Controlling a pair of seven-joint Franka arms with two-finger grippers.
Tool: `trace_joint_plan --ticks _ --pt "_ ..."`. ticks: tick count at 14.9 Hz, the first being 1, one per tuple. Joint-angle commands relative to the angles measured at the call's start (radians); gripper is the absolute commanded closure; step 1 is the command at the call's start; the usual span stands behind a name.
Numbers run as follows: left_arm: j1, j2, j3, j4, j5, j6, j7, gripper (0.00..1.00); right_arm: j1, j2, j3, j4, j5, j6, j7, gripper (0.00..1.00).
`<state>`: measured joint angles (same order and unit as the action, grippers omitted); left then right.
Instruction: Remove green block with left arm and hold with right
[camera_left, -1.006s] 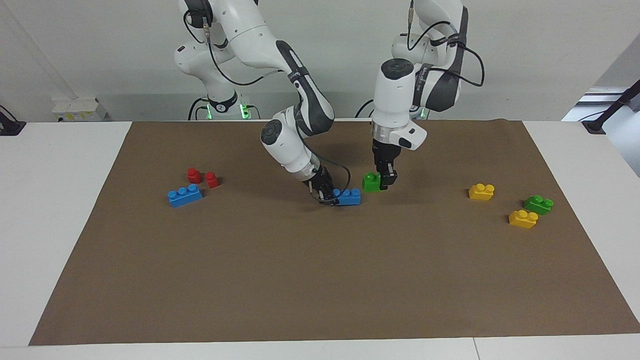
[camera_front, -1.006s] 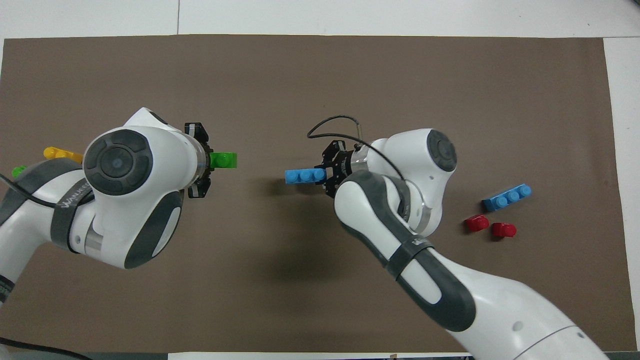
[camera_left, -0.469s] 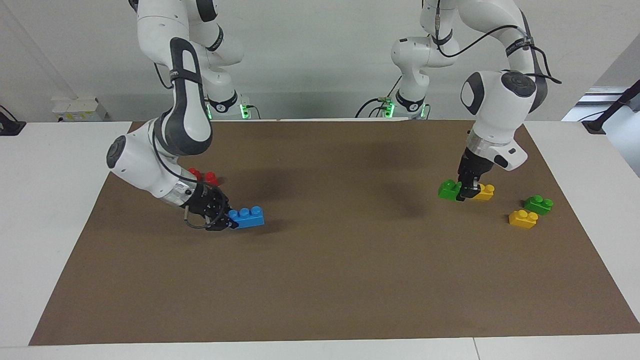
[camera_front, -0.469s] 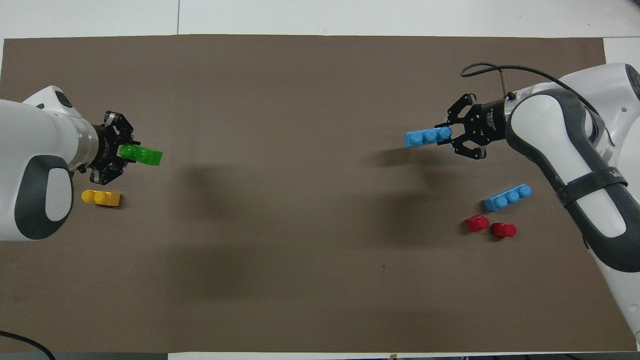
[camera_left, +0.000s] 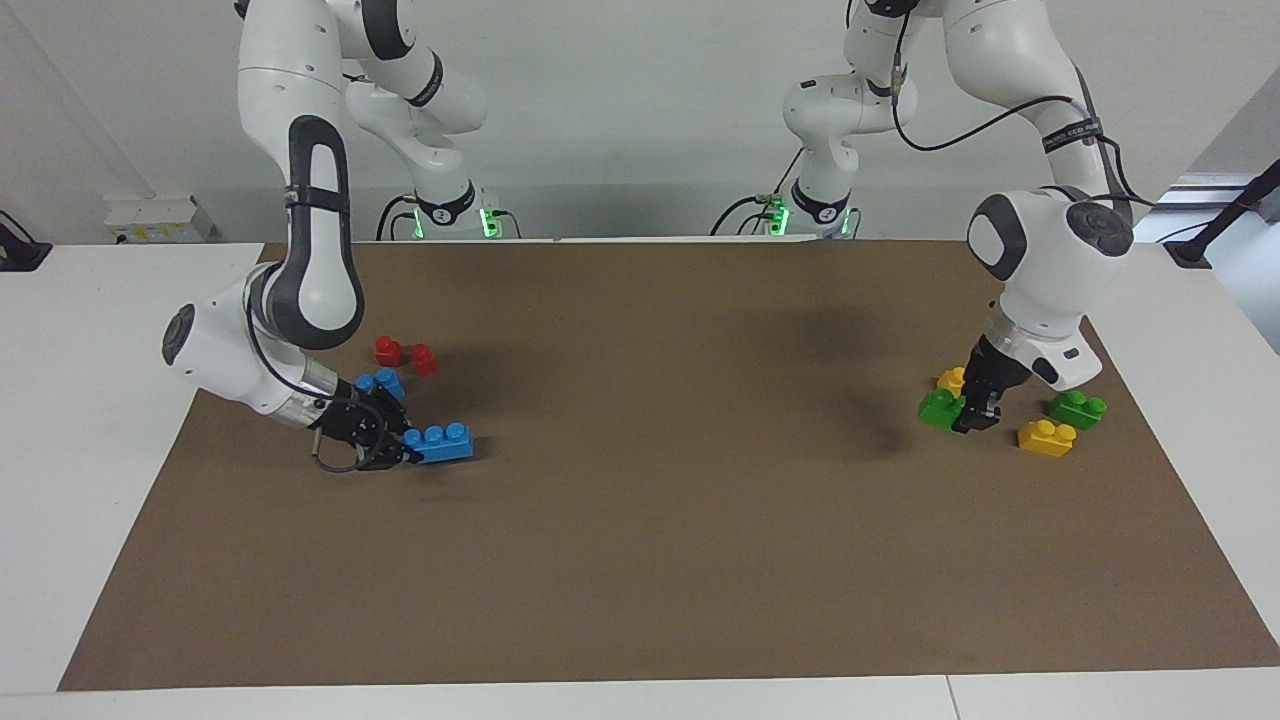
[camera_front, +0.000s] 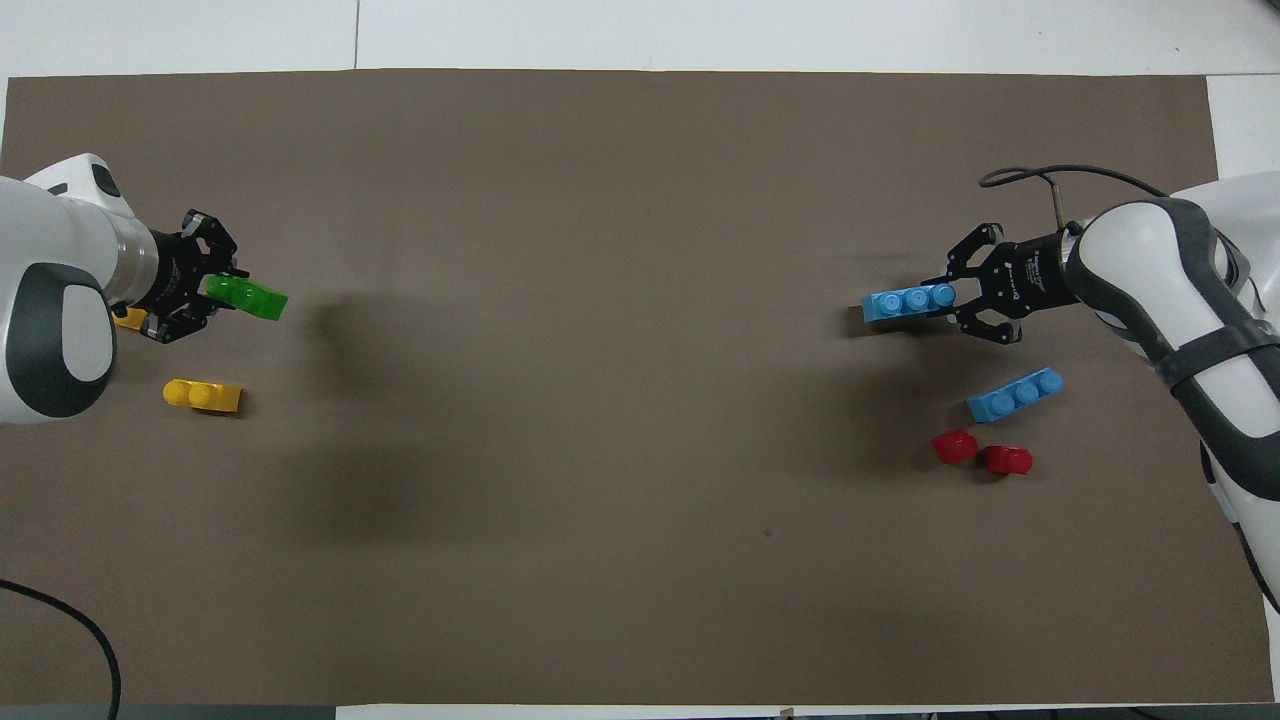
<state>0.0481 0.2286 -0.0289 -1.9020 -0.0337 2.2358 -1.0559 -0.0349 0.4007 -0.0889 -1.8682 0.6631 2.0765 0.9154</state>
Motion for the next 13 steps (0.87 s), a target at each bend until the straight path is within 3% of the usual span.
trace_joint_plan --ticks 1,6,8,9,10,13 --pt "0.021 0.130 -0.006 0.121 -0.006 0.002 0.083 1.00 -0.028 -0.007 0.015 -0.014 -0.020 -0.022 -0.018 1.00" --pt "0.039 0.202 -0.006 0.149 0.063 0.045 0.116 1.00 -0.054 -0.017 0.015 -0.045 -0.016 -0.058 -0.043 1.00" --pt "0.050 0.213 -0.005 0.144 0.067 0.074 0.117 1.00 -0.056 -0.019 0.015 -0.045 -0.016 -0.062 -0.043 0.39" --pt "0.062 0.215 -0.005 0.144 0.067 0.074 0.117 1.00 -0.056 -0.019 0.015 -0.045 -0.016 -0.061 -0.041 0.15" --pt "0.064 0.215 -0.005 0.139 0.067 0.079 0.117 1.00 -0.056 -0.019 0.015 -0.037 -0.016 -0.062 -0.035 0.01" --pt "0.068 0.215 -0.005 0.116 0.066 0.119 0.111 1.00 -0.046 -0.045 0.015 -0.017 -0.016 -0.070 -0.004 0.00"
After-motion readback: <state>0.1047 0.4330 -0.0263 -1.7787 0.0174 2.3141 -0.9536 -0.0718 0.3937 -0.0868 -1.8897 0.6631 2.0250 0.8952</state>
